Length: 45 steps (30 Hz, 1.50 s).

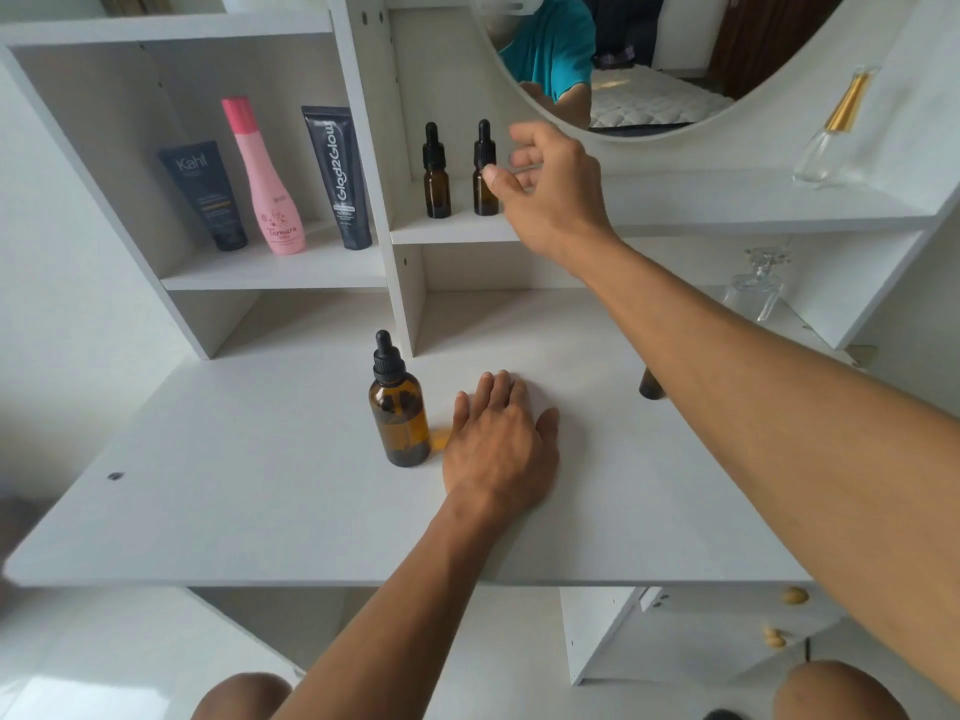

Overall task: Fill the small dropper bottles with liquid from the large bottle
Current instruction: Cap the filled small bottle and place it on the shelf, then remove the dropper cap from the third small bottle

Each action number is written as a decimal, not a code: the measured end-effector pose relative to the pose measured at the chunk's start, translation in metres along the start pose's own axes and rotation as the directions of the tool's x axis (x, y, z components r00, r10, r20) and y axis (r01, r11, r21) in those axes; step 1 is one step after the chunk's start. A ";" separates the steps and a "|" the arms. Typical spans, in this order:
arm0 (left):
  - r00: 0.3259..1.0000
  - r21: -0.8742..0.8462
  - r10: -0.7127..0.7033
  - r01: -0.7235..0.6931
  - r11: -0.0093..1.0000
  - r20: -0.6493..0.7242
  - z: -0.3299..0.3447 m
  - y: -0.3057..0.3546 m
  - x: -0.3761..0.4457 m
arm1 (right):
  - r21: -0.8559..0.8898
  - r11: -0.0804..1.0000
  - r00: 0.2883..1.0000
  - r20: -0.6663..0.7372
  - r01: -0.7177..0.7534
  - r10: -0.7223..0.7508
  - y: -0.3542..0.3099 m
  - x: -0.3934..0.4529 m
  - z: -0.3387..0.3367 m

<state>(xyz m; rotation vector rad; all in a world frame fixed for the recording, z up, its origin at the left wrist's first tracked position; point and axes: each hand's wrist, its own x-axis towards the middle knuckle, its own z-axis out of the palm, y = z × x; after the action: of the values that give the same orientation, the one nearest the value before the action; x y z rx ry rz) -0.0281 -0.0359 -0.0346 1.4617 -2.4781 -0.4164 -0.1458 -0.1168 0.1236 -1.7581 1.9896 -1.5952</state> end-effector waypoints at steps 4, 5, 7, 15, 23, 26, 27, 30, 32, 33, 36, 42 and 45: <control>1.000 0.000 0.012 -0.012 1.000 -0.025 0.002 -0.003 -0.001 | 0.019 1.000 0.997 -0.077 0.011 -0.009 0.001 -0.023 -0.021; 0.999 -0.004 0.014 -0.014 1.000 -0.030 0.002 -0.003 -0.001 | 0.016 1.000 0.995 -0.102 0.018 -0.017 0.002 -0.031 -0.028; 0.999 -0.007 0.020 -0.020 1.000 -0.048 0.004 -0.004 -0.003 | -0.001 1.000 0.991 -0.134 0.030 -0.030 0.005 -0.046 -0.044; 0.995 0.001 0.014 -0.014 1.000 -0.094 0.003 -0.004 -0.006 | -0.207 0.977 0.996 -0.084 -0.058 0.042 0.051 -0.102 -0.088; 0.989 -0.030 -0.031 0.027 0.999 -0.143 -0.001 0.000 -0.014 | -0.207 0.923 0.944 -0.011 -0.324 0.329 0.092 -0.135 -0.090; 0.989 -0.042 -0.030 0.024 0.999 -0.148 -0.003 0.002 -0.015 | -0.194 0.916 0.934 -0.007 -0.352 0.357 0.099 -0.141 -0.086; 0.988 -0.047 -0.032 0.025 0.999 -0.152 -0.003 0.002 -0.015 | -0.199 0.916 0.935 -0.009 -0.349 0.355 0.101 -0.142 -0.085; 0.986 -0.046 -0.028 0.021 0.999 -0.165 -0.003 0.002 -0.015 | -0.185 0.923 0.941 -0.026 -0.337 0.338 0.103 -0.146 -0.082; 0.985 -0.050 -0.027 0.019 0.999 -0.169 -0.003 0.003 -0.015 | -0.173 0.928 0.944 -0.042 -0.329 0.327 0.104 -0.146 -0.081; 0.985 -0.052 -0.024 0.015 0.999 -0.174 -0.004 0.003 -0.015 | -0.172 0.931 0.946 -0.045 -0.323 0.320 0.104 -0.146 -0.081; 0.983 -0.069 -0.019 0.006 0.998 -0.183 -0.004 0.003 -0.016 | -0.172 0.938 0.953 -0.035 -0.301 0.300 0.100 -0.146 -0.081; 0.988 -0.197 -0.020 -0.011 0.980 -0.155 -0.010 0.004 -0.023 | -0.082 0.973 0.976 0.021 -0.214 0.216 0.071 -0.156 -0.071; 0.986 -0.314 -0.046 -0.008 0.949 -0.163 -0.014 0.004 -0.030 | -0.045 0.983 0.980 0.085 -0.176 0.179 0.056 -0.163 -0.059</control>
<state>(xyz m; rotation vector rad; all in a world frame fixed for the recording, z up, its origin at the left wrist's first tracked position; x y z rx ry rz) -0.0120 -0.0093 -0.0220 1.3314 -2.1497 -0.6310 -0.1639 0.0335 0.0226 -1.5812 2.0811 -1.4105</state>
